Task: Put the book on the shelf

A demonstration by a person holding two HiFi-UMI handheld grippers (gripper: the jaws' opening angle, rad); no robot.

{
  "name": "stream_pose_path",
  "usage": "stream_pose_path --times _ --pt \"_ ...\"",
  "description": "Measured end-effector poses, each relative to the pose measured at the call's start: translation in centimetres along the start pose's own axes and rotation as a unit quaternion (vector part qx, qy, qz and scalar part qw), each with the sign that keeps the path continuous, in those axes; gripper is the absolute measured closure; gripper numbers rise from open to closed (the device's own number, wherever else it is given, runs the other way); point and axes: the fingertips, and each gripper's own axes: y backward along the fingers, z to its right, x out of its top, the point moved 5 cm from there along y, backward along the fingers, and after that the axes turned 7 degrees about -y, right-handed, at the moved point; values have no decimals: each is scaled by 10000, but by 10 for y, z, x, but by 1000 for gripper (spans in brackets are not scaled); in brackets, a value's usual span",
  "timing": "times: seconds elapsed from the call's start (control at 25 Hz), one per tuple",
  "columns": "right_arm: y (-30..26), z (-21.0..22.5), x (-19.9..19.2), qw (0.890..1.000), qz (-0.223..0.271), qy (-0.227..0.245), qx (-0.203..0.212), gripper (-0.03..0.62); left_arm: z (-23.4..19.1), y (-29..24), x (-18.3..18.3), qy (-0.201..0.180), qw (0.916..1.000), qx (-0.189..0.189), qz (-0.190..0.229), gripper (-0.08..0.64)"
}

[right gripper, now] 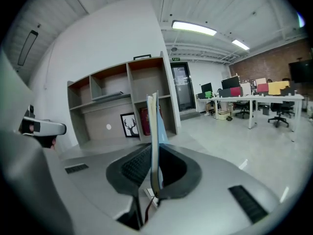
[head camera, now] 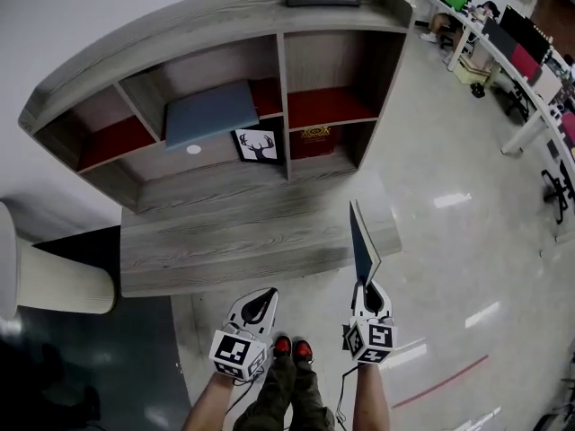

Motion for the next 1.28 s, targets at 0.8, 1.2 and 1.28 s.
stream_pose_path --times 0.8,1.2,1.28 --pt "93 -74 161 9841 1699 10 521 532 -6 49 128 -450 9945 26 948 554" --pt "118 -97 182 9735 2189 156 638 531 -10 62 158 -643 9898 -51 1268 554" --pt "117 -97 180 9749 2132 133 623 531 -10 61 159 -657 9894 -76 1291 554"
